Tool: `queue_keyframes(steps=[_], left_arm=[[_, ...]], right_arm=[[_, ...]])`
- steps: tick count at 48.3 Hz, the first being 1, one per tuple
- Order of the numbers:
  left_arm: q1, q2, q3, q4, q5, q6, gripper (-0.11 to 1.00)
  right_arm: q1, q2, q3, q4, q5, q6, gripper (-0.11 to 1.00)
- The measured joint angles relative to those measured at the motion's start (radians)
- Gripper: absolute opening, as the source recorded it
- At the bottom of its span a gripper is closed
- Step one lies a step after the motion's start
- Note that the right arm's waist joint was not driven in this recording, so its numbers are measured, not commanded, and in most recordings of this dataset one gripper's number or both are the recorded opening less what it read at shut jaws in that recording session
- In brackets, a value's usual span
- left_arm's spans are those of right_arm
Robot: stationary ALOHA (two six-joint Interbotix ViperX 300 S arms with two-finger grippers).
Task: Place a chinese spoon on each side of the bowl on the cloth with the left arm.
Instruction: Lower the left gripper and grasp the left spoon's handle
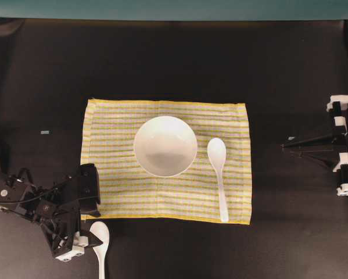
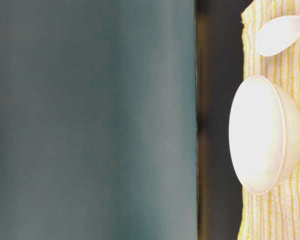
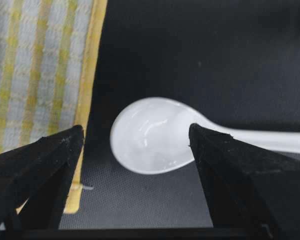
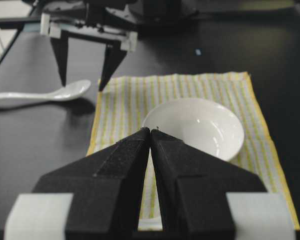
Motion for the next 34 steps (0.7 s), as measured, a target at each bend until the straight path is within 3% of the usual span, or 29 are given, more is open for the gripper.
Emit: queue_keyframes(steps=[10,15,23,34], left_arm=[[0.005,0.038,-0.009,0.000,-0.009,0.000,0.75],[0.012,0.054,-0.023,0.000,-0.009,0.008,0.59],[0.014,0.061,-0.032,0.000,-0.006,0.020,0.17],[0.014,0.018,-0.048,0.000,0.046,0.026,0.15]], right_arm=[[-0.002,0.000,0.002,-0.002,-0.003,0.000,0.10],[-0.002,0.000,0.002,0.000,-0.005,0.000,0.10],[-0.002,0.002,0.002,0.000,-0.008,0.000,0.10],[-0.002,0.000,0.002,0.000,-0.009,0.000,0.10]])
